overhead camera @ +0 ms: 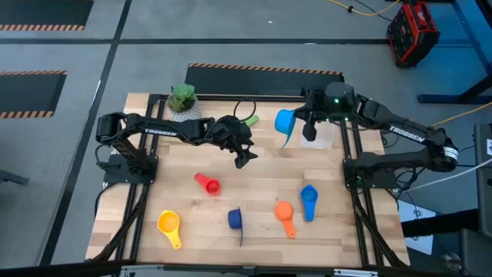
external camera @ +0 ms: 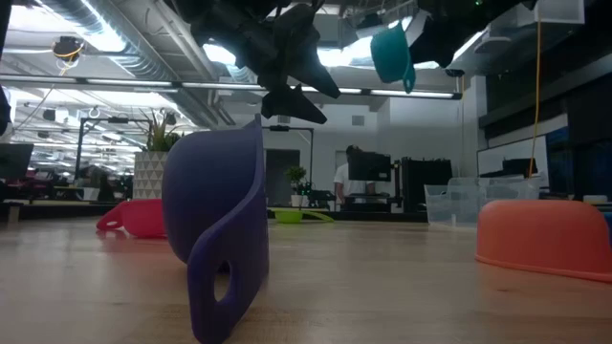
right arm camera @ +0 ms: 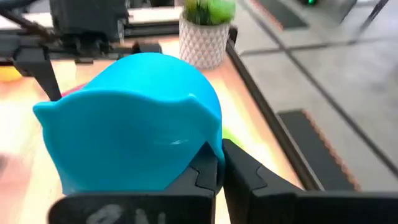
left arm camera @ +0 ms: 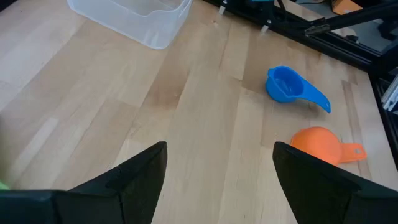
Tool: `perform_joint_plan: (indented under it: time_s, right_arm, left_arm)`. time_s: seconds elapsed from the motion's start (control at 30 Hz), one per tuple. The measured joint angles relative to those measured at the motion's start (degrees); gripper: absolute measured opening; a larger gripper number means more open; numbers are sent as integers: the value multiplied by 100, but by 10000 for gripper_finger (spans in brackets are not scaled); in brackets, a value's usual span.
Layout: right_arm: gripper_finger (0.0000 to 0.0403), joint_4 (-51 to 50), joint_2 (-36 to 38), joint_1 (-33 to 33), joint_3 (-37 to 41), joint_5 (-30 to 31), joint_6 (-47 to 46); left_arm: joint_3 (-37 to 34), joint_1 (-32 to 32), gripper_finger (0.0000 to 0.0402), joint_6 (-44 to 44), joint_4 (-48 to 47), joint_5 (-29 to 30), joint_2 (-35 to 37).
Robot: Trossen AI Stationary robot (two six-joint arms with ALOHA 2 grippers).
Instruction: Nest measuring cups in basket
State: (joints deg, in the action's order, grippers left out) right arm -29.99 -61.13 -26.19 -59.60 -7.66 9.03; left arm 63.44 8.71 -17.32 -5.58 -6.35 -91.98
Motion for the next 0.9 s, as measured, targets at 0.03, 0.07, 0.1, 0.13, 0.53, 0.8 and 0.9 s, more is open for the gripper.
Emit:
perform_joint_plan:
  time_s: [0.03,0.07,0.1,0.13,0.53,0.8,0.9]
  right_arm:
    - [14,-124,-111,-5,-107,-42,-1]
    - [14,-236,-233,-9,-196,-116,-1]
    - [14,-355,-356,-9,-257,-146,-2]
    - [14,-476,-485,-8,-281,-148,-39]
    - [15,-934,-2029,39,-290,-701,-1016]
    - [15,-809,-2965,343,-290,-856,-1225]
    - [15,-641,-3254,411,-290,-856,-1410]
  left_arm:
    - [0,0,286,0,-4,0,0]
    - [0,2,286,0,-11,0,0]
    - [0,2,286,0,-37,-1,2]
    - [0,1,286,-1,-93,-2,2]
    - [0,2,286,165,-1675,0,7]
    - [0,0,286,293,-2254,462,7]
    - [0,0,286,295,-2273,574,8]
